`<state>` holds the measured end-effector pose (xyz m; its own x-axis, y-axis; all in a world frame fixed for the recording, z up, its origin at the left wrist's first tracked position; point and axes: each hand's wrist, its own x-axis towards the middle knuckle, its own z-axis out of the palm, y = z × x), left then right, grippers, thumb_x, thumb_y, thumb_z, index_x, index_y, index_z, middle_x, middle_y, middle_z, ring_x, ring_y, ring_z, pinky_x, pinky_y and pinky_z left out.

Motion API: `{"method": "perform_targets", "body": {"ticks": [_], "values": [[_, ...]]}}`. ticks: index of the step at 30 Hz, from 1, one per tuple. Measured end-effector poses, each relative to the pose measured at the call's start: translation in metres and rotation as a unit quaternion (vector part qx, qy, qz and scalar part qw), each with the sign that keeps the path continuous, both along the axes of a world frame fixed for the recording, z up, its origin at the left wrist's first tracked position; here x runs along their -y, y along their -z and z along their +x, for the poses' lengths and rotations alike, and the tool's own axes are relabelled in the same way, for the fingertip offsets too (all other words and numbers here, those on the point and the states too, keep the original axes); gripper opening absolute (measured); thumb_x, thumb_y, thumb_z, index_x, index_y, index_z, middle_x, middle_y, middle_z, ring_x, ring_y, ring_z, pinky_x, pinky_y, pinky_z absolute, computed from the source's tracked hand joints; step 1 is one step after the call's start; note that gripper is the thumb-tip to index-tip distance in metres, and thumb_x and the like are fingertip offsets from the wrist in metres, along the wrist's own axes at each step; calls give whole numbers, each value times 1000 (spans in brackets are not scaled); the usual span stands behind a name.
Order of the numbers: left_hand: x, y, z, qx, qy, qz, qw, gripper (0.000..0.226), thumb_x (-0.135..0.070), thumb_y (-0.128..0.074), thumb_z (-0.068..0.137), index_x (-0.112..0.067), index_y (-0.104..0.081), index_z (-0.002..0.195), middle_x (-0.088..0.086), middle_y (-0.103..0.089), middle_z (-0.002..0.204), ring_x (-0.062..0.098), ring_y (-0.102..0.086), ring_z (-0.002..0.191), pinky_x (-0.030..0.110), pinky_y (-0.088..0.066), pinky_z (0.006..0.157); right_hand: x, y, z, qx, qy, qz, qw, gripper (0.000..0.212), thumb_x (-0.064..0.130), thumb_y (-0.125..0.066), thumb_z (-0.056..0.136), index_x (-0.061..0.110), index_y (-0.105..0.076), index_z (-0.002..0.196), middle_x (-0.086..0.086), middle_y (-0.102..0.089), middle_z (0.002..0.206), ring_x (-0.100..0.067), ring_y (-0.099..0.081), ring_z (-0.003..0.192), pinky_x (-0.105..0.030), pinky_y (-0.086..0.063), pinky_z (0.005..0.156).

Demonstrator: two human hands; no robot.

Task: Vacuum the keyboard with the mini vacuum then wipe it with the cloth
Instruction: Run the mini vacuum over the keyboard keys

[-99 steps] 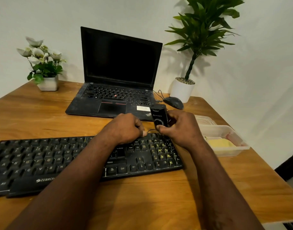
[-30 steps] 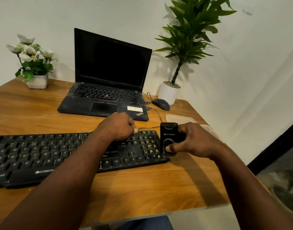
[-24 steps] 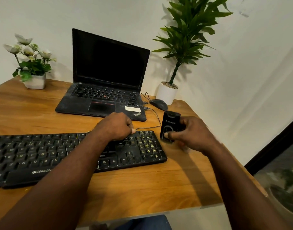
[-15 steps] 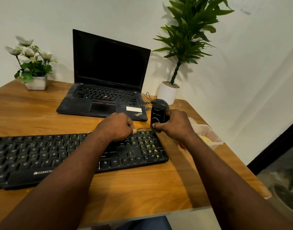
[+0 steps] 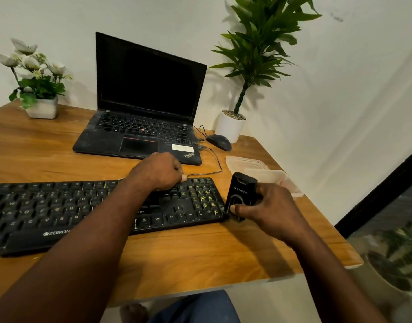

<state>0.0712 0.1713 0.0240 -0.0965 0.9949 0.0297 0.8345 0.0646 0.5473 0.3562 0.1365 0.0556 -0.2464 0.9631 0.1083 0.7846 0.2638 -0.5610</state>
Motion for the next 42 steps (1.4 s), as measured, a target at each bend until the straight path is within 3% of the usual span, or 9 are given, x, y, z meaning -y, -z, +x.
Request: {"method": "perform_targets", "body": {"ticks": [7, 12, 18, 23, 26, 30, 35, 40, 42], "values": [[1, -1, 1, -1, 1, -2, 1000, 9, -31, -72, 94, -27, -79, 91, -5, -74, 97, 16, -67, 98, 42, -57, 92, 23, 10, -5, -63, 49, 48, 996, 46, 32, -87, 79, 21, -70, 121, 23, -64, 83, 6, -66, 77, -10, -50, 56], [0, -1, -1, 10, -2, -1, 1000, 11, -35, -75, 92, -26, -80, 88, -5, -76, 93, 15, -68, 93, 40, -58, 91, 43, 25, -23, -139, 66, 76, 985, 41, 34, -87, 78, 26, -73, 115, 19, -74, 93, 7, -70, 81, -11, -55, 64], [1, -1, -1, 13, 2, 2, 1000, 10, -33, -75, 92, -27, -78, 85, -7, -74, 90, 13, -67, 90, 39, -58, 88, 65, 33, -58, -125, 19, 79, 989, 36, 34, -88, 77, 50, -60, 92, 28, -67, 85, 13, -66, 82, -7, -52, 67], [1, -1, 0, 6, 3, 4, 1000, 16, -30, -73, 93, -32, -73, 77, -8, -73, 89, 13, -66, 89, 43, -59, 89, 35, 26, -54, -124, 105, 130, 978, 38, 37, -85, 81, 28, -72, 115, 20, -68, 93, 1, -68, 89, -11, -49, 67], [1, -1, -1, 10, 6, 2, 1000, 12, -31, -73, 93, -30, -76, 82, -9, -72, 86, 12, -66, 88, 42, -58, 87, 35, 27, -66, -109, 67, 97, 987, 39, 35, -85, 81, 31, -70, 117, 20, -69, 95, 2, -69, 87, -17, -59, 68], [1, 0, -1, 10, 7, 5, 1000, 11, -31, -72, 93, -30, -77, 83, -9, -72, 86, 13, -67, 88, 41, -59, 85, 27, 23, -73, -136, 25, 26, 990, 38, 33, -86, 80, 34, -67, 114, 22, -66, 87, 9, -67, 78, -13, -57, 64], [1, 1, -2, 13, 11, 5, 1000, 13, -36, -74, 93, -26, -78, 87, -8, -73, 88, 12, -66, 89, 41, -57, 88, -1, 11, -73, -82, 95, 100, 987, 46, 38, -86, 80, 21, -72, 121, 5, -77, 107, -9, -71, 88, -34, -64, 76], [-1, 1, -3, 6, 14, 6, 1000, 12, -39, -74, 92, -30, -77, 83, -9, -73, 86, 12, -66, 87, 43, -59, 87, -11, 9, -85, -75, 60, 33, 995, 44, 43, -88, 75, 26, -74, 113, 7, -77, 103, -6, -72, 88, -37, -63, 78], [-1, 1, -3, 5, 16, 6, 1000, 13, -41, -75, 92, -29, -78, 85, -9, -73, 87, 13, -66, 88, 42, -58, 87, -18, 9, -87, -52, 83, 66, 993, 47, 43, -87, 76, 23, -74, 116, 5, -78, 106, -10, -72, 90, -38, -63, 79]]}}
